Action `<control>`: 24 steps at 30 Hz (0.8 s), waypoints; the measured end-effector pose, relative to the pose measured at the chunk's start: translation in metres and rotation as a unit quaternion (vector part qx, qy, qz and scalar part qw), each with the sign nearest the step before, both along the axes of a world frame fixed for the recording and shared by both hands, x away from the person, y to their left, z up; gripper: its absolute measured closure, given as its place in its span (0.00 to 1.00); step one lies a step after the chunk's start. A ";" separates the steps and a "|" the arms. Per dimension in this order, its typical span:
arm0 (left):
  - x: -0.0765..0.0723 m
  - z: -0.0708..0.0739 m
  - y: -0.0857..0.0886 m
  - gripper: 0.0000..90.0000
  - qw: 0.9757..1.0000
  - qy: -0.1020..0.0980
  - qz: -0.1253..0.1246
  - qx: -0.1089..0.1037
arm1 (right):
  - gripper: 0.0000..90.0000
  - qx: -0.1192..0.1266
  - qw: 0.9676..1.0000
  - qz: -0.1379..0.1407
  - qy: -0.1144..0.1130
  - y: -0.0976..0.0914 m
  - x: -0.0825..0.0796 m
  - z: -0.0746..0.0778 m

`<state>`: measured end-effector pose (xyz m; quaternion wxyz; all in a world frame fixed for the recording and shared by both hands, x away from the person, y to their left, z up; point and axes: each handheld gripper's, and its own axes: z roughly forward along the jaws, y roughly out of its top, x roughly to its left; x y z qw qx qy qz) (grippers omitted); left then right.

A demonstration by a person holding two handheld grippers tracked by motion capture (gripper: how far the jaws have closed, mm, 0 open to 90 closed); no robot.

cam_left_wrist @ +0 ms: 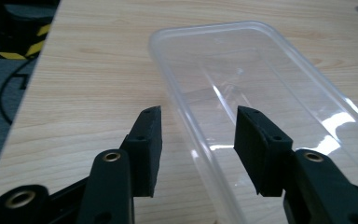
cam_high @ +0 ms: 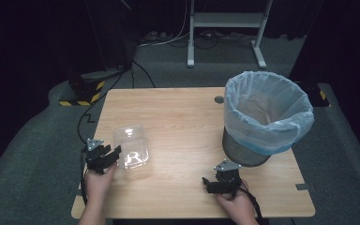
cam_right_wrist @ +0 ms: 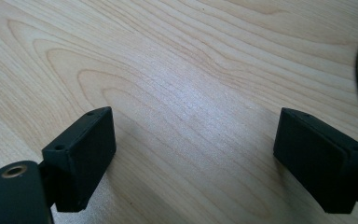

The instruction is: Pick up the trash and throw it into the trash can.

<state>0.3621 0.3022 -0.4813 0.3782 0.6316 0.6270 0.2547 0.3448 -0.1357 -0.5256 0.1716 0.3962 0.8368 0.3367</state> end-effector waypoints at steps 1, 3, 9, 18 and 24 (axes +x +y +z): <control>0.001 -0.001 -0.002 0.58 1.000 0.002 -0.008 -0.010 | 0.14 0.000 1.000 0.000 -0.001 0.000 0.000 0.000; 0.002 -0.002 -0.004 0.60 1.000 0.004 -0.024 -0.020 | 0.14 0.000 1.000 0.000 -0.001 0.000 0.000 0.000; -0.002 -0.007 -0.027 0.61 0.997 -0.008 -0.059 -0.045 | 0.14 -0.001 1.000 -0.001 -0.002 0.000 0.000 0.000; -0.017 -0.006 -0.093 0.61 0.991 -0.010 -0.130 -0.028 | 0.21 0.003 1.000 -0.001 -0.004 0.000 -0.004 0.000; -0.028 -0.007 -0.140 0.59 0.984 -0.014 -0.175 -0.035 | 0.35 -0.004 0.999 0.010 -0.030 -0.002 -0.009 0.002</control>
